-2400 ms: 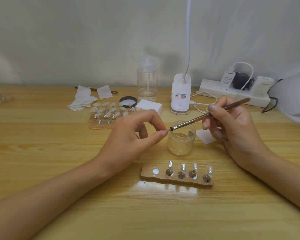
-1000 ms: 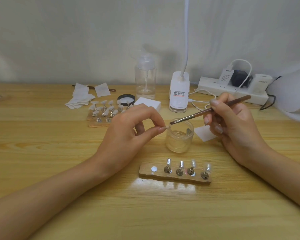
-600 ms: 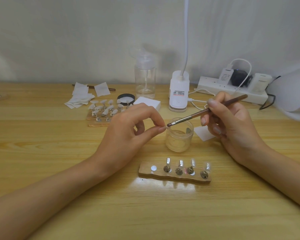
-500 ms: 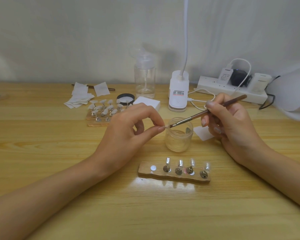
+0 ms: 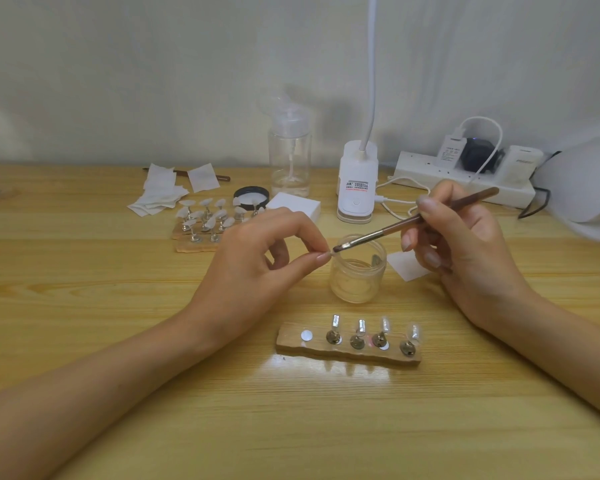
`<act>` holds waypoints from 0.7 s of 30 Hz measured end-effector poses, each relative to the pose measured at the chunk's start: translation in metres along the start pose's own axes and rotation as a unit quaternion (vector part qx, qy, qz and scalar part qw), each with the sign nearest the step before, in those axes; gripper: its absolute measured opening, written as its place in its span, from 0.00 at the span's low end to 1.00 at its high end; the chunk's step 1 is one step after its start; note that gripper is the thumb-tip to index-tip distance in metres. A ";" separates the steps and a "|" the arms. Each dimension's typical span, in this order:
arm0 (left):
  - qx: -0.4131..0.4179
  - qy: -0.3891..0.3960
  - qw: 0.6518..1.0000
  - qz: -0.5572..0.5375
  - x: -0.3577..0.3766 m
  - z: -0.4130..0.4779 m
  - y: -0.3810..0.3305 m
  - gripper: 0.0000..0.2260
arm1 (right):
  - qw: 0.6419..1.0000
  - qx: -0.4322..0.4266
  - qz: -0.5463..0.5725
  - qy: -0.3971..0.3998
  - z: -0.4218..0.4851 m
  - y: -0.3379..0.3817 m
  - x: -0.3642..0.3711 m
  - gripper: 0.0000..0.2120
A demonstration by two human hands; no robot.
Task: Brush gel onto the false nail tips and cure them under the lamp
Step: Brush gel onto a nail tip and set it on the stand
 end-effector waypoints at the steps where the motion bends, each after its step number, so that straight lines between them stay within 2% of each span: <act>1: -0.001 0.000 1.000 -0.001 0.000 0.000 0.000 0.04 | 1.000 0.000 -0.009 0.003 0.000 0.000 0.001 0.11; 5: -0.003 0.001 1.000 -0.002 0.000 0.001 0.000 0.04 | 0.999 0.017 -0.015 -0.026 0.000 0.000 0.000 0.11; 10: -0.004 -0.001 1.000 -0.003 0.000 0.000 -0.001 0.05 | 1.000 0.003 -0.013 -0.002 0.000 0.000 0.001 0.11; 17: -0.003 -0.001 1.000 0.001 0.000 0.000 -0.002 0.05 | 0.999 0.018 -0.011 -0.032 0.000 0.000 0.000 0.11; 21: -0.003 -0.003 1.000 0.000 0.000 0.000 -0.002 0.06 | 1.000 -0.005 0.003 -0.005 -0.001 0.001 0.000 0.12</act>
Point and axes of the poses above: each hand's wrist, its own z-axis towards the middle knuckle, its own x-axis out of the palm, y = z × x, the point moved 1 cm from there along z, towards the middle knuckle, and after that the axes turned 5 degrees about z, right-handed, at the moved point
